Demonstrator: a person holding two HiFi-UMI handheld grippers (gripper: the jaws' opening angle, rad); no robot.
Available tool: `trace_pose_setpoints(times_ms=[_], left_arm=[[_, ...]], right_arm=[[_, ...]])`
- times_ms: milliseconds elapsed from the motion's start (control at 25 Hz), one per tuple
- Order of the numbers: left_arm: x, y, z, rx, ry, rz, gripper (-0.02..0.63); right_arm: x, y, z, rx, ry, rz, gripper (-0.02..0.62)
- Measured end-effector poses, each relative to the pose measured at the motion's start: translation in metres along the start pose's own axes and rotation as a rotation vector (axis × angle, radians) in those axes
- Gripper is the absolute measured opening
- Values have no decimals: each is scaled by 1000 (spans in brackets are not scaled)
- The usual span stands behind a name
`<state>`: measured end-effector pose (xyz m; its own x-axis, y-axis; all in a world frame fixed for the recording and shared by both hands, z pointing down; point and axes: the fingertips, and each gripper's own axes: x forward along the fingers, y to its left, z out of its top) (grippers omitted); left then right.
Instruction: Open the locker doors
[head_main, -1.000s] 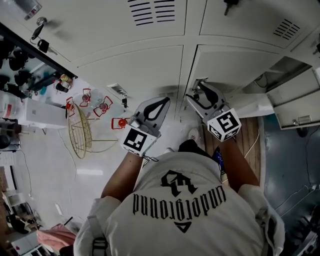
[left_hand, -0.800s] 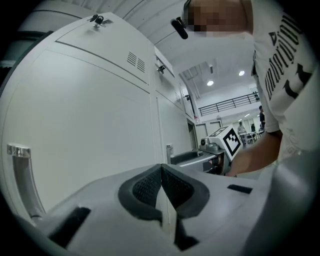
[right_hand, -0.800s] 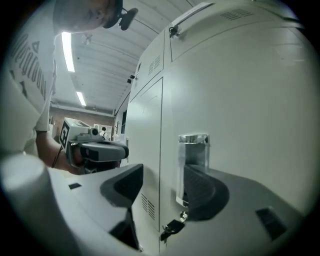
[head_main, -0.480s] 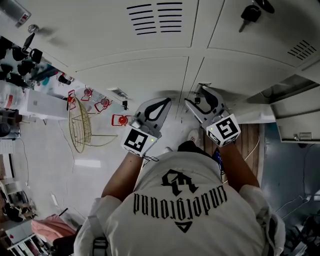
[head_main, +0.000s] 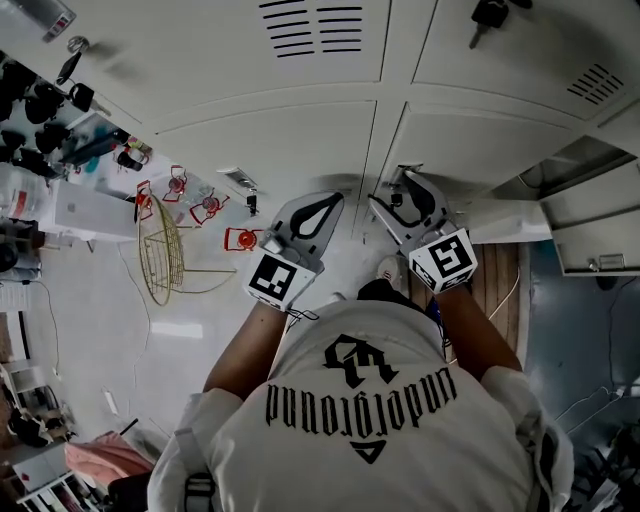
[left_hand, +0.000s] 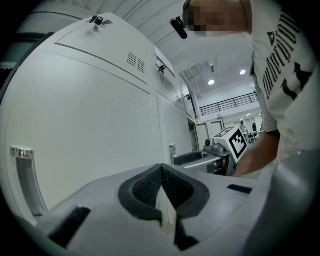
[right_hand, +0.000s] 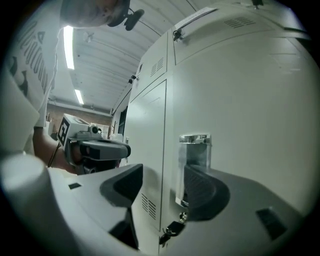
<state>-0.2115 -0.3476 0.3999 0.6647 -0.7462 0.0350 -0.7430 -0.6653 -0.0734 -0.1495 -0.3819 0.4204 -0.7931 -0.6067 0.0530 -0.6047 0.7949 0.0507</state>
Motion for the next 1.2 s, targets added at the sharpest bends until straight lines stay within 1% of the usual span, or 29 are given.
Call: trace_pose_setpoints(times_ms=[240, 400, 480, 600, 720, 840, 960, 1200], left_arm=[[-19, -9, 3, 6, -8, -26, 8], [-32, -20, 1, 6, -9, -59, 8], [-36, -27, 0, 3, -9, -82, 8], [-38, -38, -2, -3, -7, -125, 8], [-33, -51, -5, -14, -8, -174, 8], [-24, -64, -6, -21, -10, -209, 8], [-13, -74, -2, -11, -16, -232, 8], [13, -110, 2, 0, -15, -268, 8]], right_arm=[[-21, 14, 0, 4, -13, -102, 259], [-41, 22, 0, 9, -19, -182, 242], [-53, 24, 1, 5, -25, -233, 218], [-70, 27, 0, 3, -22, -299, 204], [-87, 30, -1, 7, -12, -359, 187], [-104, 31, -4, -15, 1, -418, 166], [-118, 30, -4, -5, 0, -447, 137], [-158, 33, -5, 2, 14, -419, 138]])
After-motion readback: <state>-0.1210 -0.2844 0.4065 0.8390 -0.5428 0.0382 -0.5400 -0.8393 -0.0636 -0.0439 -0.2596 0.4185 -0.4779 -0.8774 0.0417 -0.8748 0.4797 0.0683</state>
